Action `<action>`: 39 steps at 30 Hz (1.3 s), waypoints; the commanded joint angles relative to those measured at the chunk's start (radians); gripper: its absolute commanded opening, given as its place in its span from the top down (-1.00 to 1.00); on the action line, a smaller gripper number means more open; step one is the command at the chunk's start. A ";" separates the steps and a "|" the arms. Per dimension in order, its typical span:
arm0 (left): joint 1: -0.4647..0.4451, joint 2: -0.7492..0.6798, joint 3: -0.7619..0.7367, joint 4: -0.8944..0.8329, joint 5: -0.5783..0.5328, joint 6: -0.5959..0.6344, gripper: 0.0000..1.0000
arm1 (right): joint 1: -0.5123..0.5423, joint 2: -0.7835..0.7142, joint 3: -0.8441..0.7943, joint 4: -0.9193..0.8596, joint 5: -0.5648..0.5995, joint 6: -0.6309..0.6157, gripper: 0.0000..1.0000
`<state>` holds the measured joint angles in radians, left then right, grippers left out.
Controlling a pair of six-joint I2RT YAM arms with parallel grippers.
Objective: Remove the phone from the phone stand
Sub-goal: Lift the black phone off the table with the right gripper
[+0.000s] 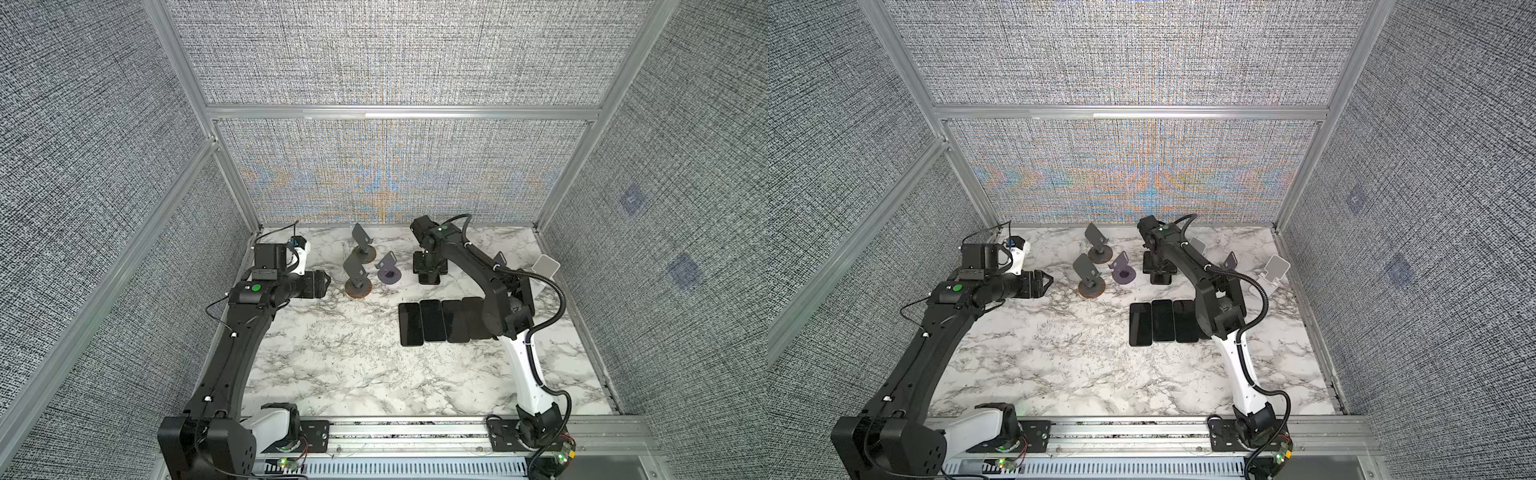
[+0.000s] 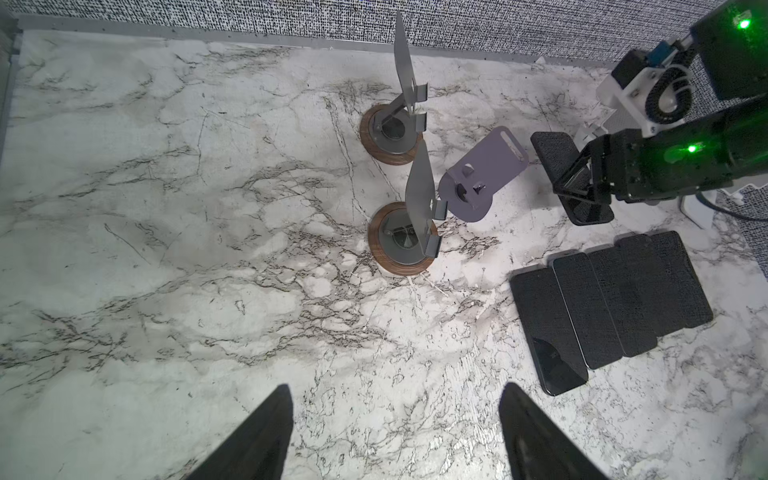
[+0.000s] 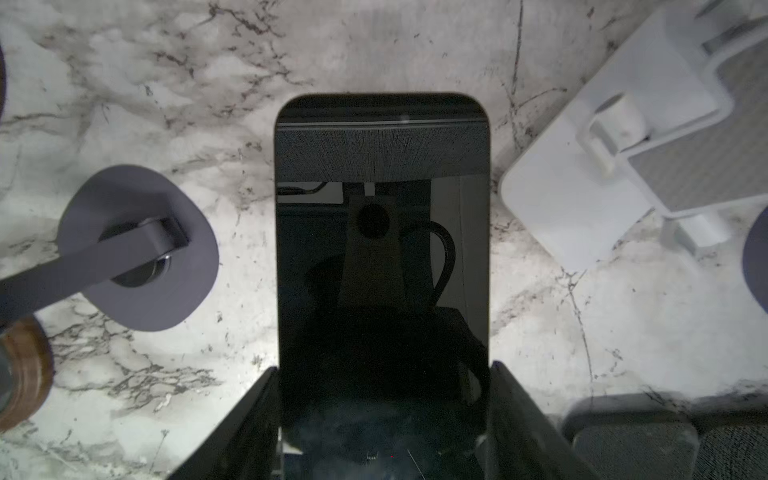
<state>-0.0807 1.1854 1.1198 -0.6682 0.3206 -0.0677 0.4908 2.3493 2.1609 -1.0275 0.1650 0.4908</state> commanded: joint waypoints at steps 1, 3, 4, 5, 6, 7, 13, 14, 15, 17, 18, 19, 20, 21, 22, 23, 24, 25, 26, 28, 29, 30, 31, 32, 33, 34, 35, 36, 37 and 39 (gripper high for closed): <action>0.003 -0.008 0.002 -0.003 0.006 0.005 -0.58 | 0.002 -0.001 -0.011 -0.011 0.011 0.012 -0.31; 0.003 -0.009 0.002 -0.005 0.005 0.008 -0.58 | 0.006 -0.002 -0.026 -0.003 0.011 0.015 -0.29; 0.003 -0.011 0.002 -0.005 0.004 0.009 -0.58 | 0.007 -0.002 -0.035 0.005 0.009 0.015 -0.29; 0.003 -0.013 0.002 -0.006 0.002 0.010 -0.58 | 0.006 0.003 -0.034 0.005 0.007 0.014 -0.29; 0.004 -0.014 0.003 -0.006 0.000 0.009 -0.58 | 0.005 0.010 -0.031 0.004 0.008 0.013 -0.28; 0.004 -0.015 0.002 -0.005 -0.002 0.010 -0.58 | 0.003 0.018 -0.027 0.001 0.010 0.011 -0.28; 0.004 -0.014 0.002 -0.007 -0.004 0.011 -0.59 | -0.008 0.080 0.005 0.002 0.004 0.000 -0.27; 0.004 -0.014 0.002 -0.008 -0.006 0.011 -0.59 | -0.009 0.089 0.008 0.003 0.001 0.001 -0.27; 0.004 -0.015 0.000 -0.008 -0.008 0.012 -0.59 | -0.011 0.099 0.010 0.003 -0.003 0.000 -0.28; 0.007 -0.014 0.000 -0.009 -0.011 0.013 -0.58 | -0.015 0.114 0.011 0.003 -0.014 0.002 -0.28; 0.006 -0.014 0.000 -0.010 -0.010 0.012 -0.59 | -0.016 0.121 0.013 0.001 -0.020 0.003 -0.28; 0.006 -0.013 0.000 -0.010 -0.010 0.012 -0.59 | -0.018 0.127 0.016 -0.002 -0.026 0.002 -0.29; 0.007 -0.012 0.002 -0.009 -0.009 0.012 -0.58 | -0.019 0.133 0.020 -0.007 -0.032 0.002 -0.31; 0.007 -0.012 0.003 -0.009 -0.009 0.012 -0.58 | -0.020 0.142 0.030 -0.020 -0.042 0.000 -0.36; 0.006 -0.010 0.002 -0.011 -0.007 0.012 -0.59 | -0.023 0.153 0.046 -0.040 -0.044 -0.001 -0.42; 0.007 -0.009 0.002 -0.011 -0.007 0.012 -0.59 | -0.023 0.162 0.058 -0.056 -0.040 -0.003 -0.49; 0.008 -0.009 0.002 -0.010 -0.008 0.011 -0.59 | -0.023 0.170 0.070 -0.071 -0.035 -0.005 -0.57; 0.009 -0.011 0.002 -0.010 -0.008 0.012 -0.59 | -0.024 0.176 0.075 -0.079 -0.035 -0.006 -0.60; 0.009 -0.011 0.002 -0.009 -0.008 0.012 -0.58 | -0.024 0.180 0.077 -0.086 -0.035 -0.007 -0.63; 0.008 -0.011 0.000 -0.009 -0.008 0.011 -0.59 | -0.023 0.180 0.075 -0.089 -0.033 -0.003 -0.63; 0.008 -0.011 0.001 -0.009 -0.008 0.011 -0.59 | -0.024 0.180 0.072 -0.088 -0.034 -0.004 -0.63; 0.009 -0.011 0.001 -0.008 -0.008 0.011 -0.59 | -0.026 0.182 0.069 -0.085 -0.036 0.000 -0.61; 0.008 -0.011 0.000 -0.009 -0.008 0.012 -0.58 | -0.027 0.183 0.066 -0.084 -0.039 0.003 -0.57; 0.008 -0.011 0.000 -0.010 -0.008 0.012 -0.59 | -0.026 0.182 0.063 -0.081 -0.039 0.004 -0.55; 0.008 -0.012 0.001 -0.010 -0.009 0.012 -0.59 | -0.027 0.180 0.062 -0.079 -0.039 0.004 -0.52; 0.009 -0.013 0.000 -0.010 -0.011 0.012 -0.59 | -0.027 0.176 0.062 -0.079 -0.036 0.005 -0.48; 0.010 -0.012 0.000 -0.010 -0.011 0.012 -0.58 | -0.027 0.168 0.060 -0.076 -0.031 0.006 -0.44; 0.010 -0.013 0.000 -0.010 -0.011 0.012 -0.59 | -0.027 0.158 0.057 -0.073 -0.025 0.006 -0.42; 0.009 -0.013 0.000 -0.010 -0.009 0.012 -0.58 | -0.027 0.145 0.050 -0.066 -0.018 0.007 -0.39; 0.010 -0.013 0.000 -0.009 -0.009 0.013 -0.58 | -0.027 0.120 0.041 -0.057 -0.004 0.005 -0.37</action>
<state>-0.0708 1.1751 1.1198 -0.6708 0.3130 -0.0605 0.4648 2.4874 2.2127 -1.0416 0.1276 0.4942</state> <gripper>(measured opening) 0.793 0.690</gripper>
